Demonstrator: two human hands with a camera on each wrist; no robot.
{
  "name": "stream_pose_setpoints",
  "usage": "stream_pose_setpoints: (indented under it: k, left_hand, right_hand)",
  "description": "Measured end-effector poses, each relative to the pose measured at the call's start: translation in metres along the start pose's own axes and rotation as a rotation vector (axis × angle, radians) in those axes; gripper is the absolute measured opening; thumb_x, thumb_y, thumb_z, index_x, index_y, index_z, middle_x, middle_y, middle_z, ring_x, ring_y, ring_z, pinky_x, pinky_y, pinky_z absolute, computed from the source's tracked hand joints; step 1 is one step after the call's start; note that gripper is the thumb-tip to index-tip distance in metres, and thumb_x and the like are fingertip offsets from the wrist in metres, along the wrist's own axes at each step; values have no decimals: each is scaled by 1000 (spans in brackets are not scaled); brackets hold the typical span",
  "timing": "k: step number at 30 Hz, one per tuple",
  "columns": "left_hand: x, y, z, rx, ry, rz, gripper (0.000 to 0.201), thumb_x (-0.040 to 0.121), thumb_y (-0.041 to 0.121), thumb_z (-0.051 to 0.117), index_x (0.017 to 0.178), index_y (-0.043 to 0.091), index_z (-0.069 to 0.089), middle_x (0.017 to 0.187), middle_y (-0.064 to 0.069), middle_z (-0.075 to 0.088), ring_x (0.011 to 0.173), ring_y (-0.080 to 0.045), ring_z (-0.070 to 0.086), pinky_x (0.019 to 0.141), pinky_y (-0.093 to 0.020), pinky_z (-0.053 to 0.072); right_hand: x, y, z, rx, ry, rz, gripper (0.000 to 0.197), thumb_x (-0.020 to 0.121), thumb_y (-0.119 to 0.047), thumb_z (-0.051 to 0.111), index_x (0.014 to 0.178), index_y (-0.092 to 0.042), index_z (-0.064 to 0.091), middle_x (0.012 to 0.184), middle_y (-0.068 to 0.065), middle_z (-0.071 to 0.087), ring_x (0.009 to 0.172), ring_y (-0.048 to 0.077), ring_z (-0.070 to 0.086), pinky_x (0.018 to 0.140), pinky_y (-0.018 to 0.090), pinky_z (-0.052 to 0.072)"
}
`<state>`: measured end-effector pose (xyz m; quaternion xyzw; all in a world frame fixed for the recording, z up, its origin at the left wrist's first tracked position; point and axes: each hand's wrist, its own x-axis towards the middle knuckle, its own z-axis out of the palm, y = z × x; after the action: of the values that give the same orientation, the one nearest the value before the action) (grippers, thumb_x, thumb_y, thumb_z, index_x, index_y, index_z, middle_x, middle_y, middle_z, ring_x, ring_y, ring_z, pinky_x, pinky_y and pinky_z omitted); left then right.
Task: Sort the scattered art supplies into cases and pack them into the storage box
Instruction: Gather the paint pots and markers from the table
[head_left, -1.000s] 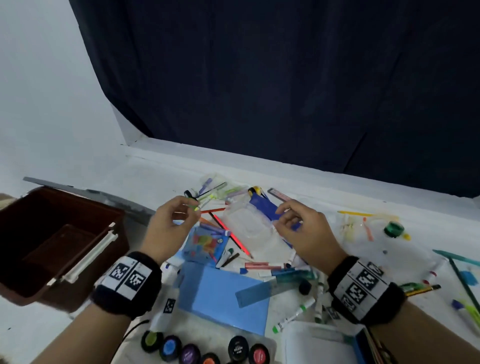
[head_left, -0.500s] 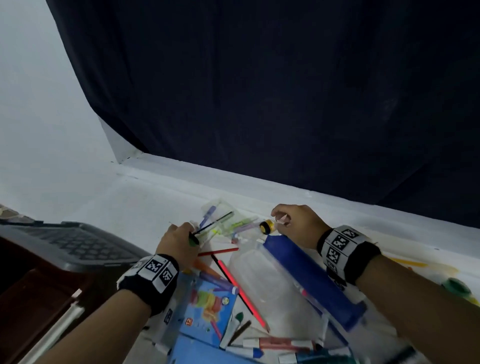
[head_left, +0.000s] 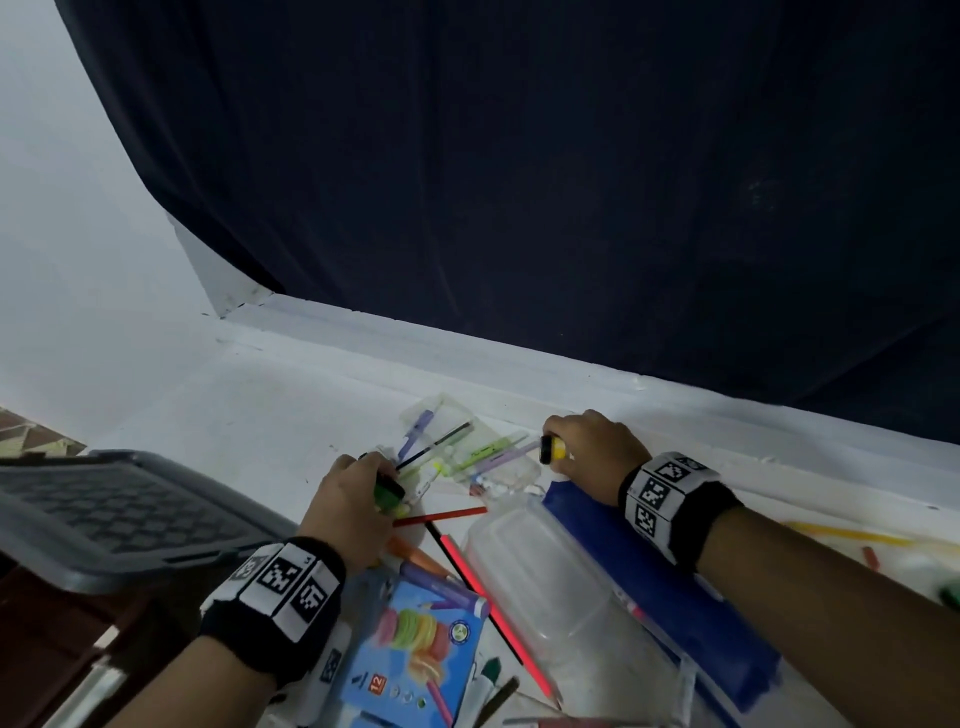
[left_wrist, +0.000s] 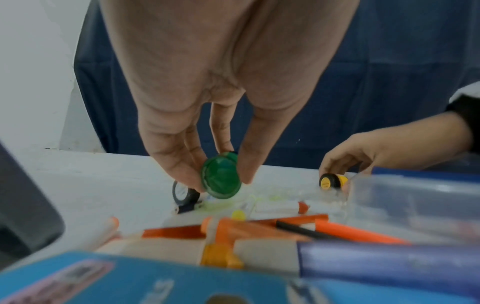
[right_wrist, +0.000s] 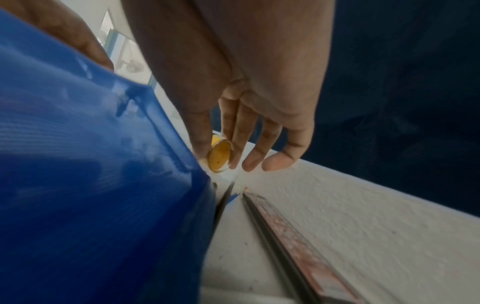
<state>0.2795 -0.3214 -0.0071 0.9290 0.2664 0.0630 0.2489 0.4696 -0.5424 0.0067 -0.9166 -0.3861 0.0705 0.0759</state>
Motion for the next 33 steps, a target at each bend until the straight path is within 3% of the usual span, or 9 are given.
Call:
stream_pose_setpoints:
  k: [5,7,9,11,13,17,22,29,33]
  left_hand:
    - [-25,11,-32,-240,70,188,35,79,3,75,97,29,62,95,9,70,84,-11,67,77,-28,56]
    - [-42,20,-49,-384,34,223,35,79,2,78,98,28,64,95,9,74,89,-10,70,80,-28,57]
    - [-63,32,-65,-574,-8,229,33,78,-1,80,101,19,66,100,4,75,94,-14,72,86,-32,58]
    - [-88,45,-79,-755,-39,252,34,77,-6,79,102,11,66,104,-2,75,97,-17,73,89,-32,58]
    - [-114,55,-91,-880,-64,290,35,76,-11,77,104,7,65,106,-6,74,98,-21,73,93,-31,57]
    - [-163,61,-99,-1018,-153,335,42,73,-10,77,110,3,64,111,-10,73,103,-28,72,94,-34,56]
    - [-217,51,-77,-998,-240,378,48,69,0,86,112,6,66,113,-12,72,103,-30,71,95,-37,55]
    - [-264,27,-38,-443,-273,537,43,74,20,88,109,37,69,111,21,69,105,-2,64,90,-21,50]
    - [-274,10,-28,-295,-290,542,43,69,19,89,102,38,69,106,26,68,100,1,63,89,-20,50]
  right_hand:
    - [-36,-10,-28,255,182,-1,22,87,-21,68,107,-22,59,93,-9,56,96,20,55,84,38,50]
    - [-62,-19,-42,375,287,-23,25,83,-20,74,104,-24,61,94,-10,63,92,14,57,81,30,49]
    - [-93,-31,-54,487,398,-38,26,80,-19,78,101,-25,64,93,-14,66,92,6,59,77,14,46]
    - [-127,-46,-66,558,482,-38,26,80,-19,79,100,-26,66,93,-18,67,95,-1,58,75,7,43]
    - [-163,-61,-74,647,533,-41,23,81,-19,79,99,-27,67,91,-21,68,96,-1,60,73,7,43]
    - [-229,-91,-71,783,569,5,23,81,-26,79,99,-30,68,94,-21,70,95,3,64,78,17,50]
    - [-296,-117,-38,944,561,37,34,82,-18,80,112,-26,65,100,-8,73,92,12,68,84,29,54]
    - [-347,-137,17,893,426,34,31,80,-9,76,102,-27,67,96,-11,71,94,11,69,85,31,57]
    - [-356,-147,36,790,336,10,25,76,-17,75,95,-26,62,97,-13,65,95,8,66,85,32,55]
